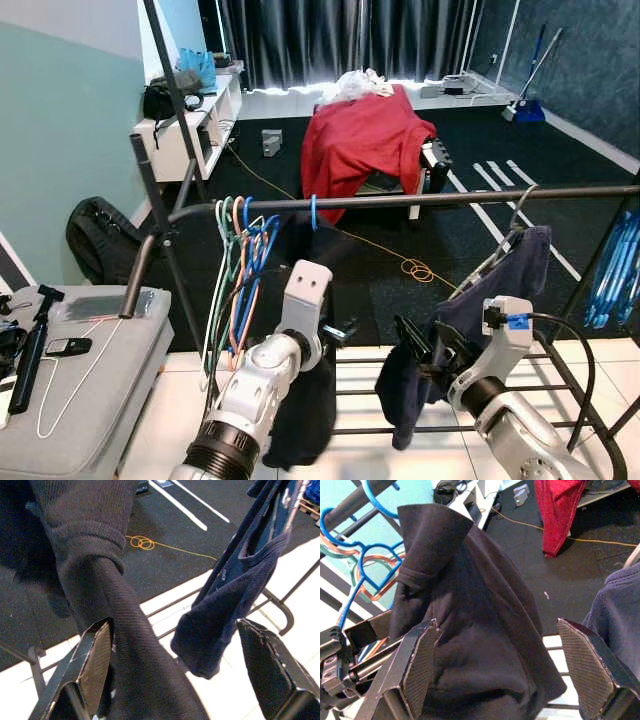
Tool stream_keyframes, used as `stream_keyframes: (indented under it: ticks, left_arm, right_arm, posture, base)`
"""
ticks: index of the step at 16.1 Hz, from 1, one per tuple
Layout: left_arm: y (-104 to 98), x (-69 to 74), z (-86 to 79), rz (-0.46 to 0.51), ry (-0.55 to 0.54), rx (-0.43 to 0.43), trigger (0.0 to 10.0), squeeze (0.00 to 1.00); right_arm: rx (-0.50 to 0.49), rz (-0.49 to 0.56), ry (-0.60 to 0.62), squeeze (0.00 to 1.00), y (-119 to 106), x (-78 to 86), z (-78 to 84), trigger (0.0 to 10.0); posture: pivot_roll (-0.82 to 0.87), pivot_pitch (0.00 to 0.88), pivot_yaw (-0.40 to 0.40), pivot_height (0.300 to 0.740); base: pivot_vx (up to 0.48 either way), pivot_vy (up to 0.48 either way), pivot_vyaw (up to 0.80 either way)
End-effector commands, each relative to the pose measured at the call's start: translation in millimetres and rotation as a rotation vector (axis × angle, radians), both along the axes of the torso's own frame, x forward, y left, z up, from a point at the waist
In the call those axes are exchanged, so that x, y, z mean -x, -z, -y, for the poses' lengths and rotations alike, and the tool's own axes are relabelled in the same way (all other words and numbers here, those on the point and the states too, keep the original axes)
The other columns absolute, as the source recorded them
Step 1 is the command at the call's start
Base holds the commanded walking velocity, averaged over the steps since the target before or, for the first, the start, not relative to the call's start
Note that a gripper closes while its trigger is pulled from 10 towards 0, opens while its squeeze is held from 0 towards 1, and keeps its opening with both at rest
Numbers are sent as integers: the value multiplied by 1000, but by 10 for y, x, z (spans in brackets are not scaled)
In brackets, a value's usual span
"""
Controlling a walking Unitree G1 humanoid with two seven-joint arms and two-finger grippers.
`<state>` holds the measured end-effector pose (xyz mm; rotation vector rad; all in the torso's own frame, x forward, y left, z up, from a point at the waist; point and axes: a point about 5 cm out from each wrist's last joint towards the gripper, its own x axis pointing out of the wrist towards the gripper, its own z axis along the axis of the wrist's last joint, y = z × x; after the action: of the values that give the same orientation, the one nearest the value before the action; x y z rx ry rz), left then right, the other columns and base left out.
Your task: Hang hanger
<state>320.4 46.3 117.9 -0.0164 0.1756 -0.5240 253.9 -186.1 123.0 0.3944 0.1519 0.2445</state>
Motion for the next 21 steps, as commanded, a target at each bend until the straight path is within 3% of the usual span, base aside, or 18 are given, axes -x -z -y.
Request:
stream_keyframes:
  ticks: [1, 2, 3, 4, 6, 7, 9, 10, 11, 12, 13, 14, 17, 20, 21]
  left_arm:
    - [-53, 26, -293, 51, -40, 8, 10000, 1000]
    - [-127, 56, -492, 102, -82, 21, 10000, 1000]
    - [-127, 56, -492, 102, -82, 21, 10000, 1000]
    - [-216, 74, -714, 161, -166, 24, 10000, 1000]
    - [-216, 74, -714, 161, -166, 24, 10000, 1000]
    - [-274, 89, -848, 196, -223, 23, 10000, 1000]
    - [-274, 89, -848, 196, -223, 23, 10000, 1000]
    - [-382, 119, -1085, 258, -345, 31, 10000, 1000]
    - [-382, 119, -1085, 258, -345, 31, 10000, 1000]
    - [-480, 182, -1233, 313, -423, 50, 10000, 529]
    - [-480, 182, -1233, 313, -423, 50, 10000, 529]
    - [-546, 247, -1288, 350, -457, 58, 10000, 4]
    - [-578, 311, -1254, 367, -447, 75, 10000, 0]
    - [-522, 454, -949, 334, -353, 115, 10000, 0]
    - [-522, 454, -949, 334, -353, 115, 10000, 0]
  right_arm:
    - [-3, 6, 10, 0, -10, 16, 20, 10000]
    - [-3, 10, 10, 0, -14, 15, 27, 10000]
    - [-3, 10, 10, 0, -14, 15, 27, 10000]
    - [-3, 13, 9, 0, -16, 12, 34, 10000]
    - [-3, 13, 9, 0, -16, 12, 34, 10000]
    - [-3, 14, 8, 0, -17, 11, 37, 10000]
    - [-3, 14, 8, 0, -17, 11, 37, 10000]
    - [-3, 13, 4, 0, -19, 4, 41, 10000]
    - [-3, 13, 4, 0, -19, 4, 41, 10000]
    - [-4, 12, 1, 0, -20, -5, 48, 10000]
    - [-4, 12, 1, 0, -20, -5, 48, 10000]
    - [-5, 12, -1, 0, -21, -13, 54, 10000]
    - [-6, 11, -2, 0, -22, -21, 59, 10000]
    - [-6, 12, -4, 0, -30, -49, 66, 10000]
    - [-6, 12, -4, 0, -30, -49, 66, 10000]
  posture:
    - [-160, 0, 30, 740]
    - [-157, 0, 29, 740]
    - [-157, 0, 29, 740]
    - [-152, 0, 26, 740]
    - [-152, 0, 26, 740]
    - [-152, 0, 26, 740]
    - [-152, 0, 26, 740]
    - [-144, 0, 18, 740]
    - [-144, 0, 18, 740]
    - [-139, 0, 12, 740]
    - [-139, 0, 12, 740]
    - [-136, 0, 10, 740]
    - [-134, 0, 9, 740]
    - [-133, 0, 7, 740]
    - [-133, 0, 7, 740]
  base:
    - [0, 0, 0]
    - [0, 0, 0]
    - [0, 0, 0]
    - [0, 0, 0]
    - [0, 0, 0]
    - [0, 0, 0]
    - [0, 0, 0]
    - [0, 0, 0]
    - [0, 0, 0]
    - [0, 0, 0]
    - [0, 0, 0]
    - [0, 0, 0]
    - [0, 0, 0]
    - [0, -121, 0]
    - [0, -364, 0]
